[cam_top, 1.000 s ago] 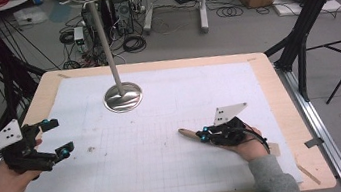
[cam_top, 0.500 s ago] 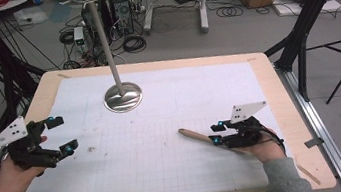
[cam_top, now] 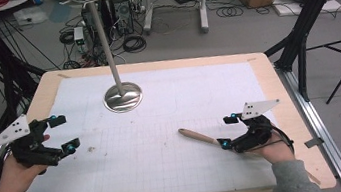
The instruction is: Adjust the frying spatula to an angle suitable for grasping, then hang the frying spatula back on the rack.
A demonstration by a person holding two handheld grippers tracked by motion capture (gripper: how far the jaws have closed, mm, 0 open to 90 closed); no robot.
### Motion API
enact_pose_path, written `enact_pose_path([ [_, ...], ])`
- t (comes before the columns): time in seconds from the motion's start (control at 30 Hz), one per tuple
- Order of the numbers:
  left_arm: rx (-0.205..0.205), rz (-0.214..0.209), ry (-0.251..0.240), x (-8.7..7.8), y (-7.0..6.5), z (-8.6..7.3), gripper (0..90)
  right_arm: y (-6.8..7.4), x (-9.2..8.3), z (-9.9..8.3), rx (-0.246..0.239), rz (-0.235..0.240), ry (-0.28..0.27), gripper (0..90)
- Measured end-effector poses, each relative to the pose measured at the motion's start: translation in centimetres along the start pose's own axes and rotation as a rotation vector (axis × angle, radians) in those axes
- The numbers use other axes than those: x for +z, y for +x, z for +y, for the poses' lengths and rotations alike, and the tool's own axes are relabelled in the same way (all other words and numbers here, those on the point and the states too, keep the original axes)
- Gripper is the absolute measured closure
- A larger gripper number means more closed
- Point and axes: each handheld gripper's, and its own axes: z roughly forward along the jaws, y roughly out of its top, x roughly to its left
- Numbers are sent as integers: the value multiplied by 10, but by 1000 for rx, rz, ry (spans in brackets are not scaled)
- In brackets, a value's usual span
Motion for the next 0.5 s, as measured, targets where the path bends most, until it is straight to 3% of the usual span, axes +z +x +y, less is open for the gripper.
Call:
enact_pose_path([
  [0.5,2,-6,4,2,1,-1,32,-7,-7,-9,-1,-24,51,160],
])
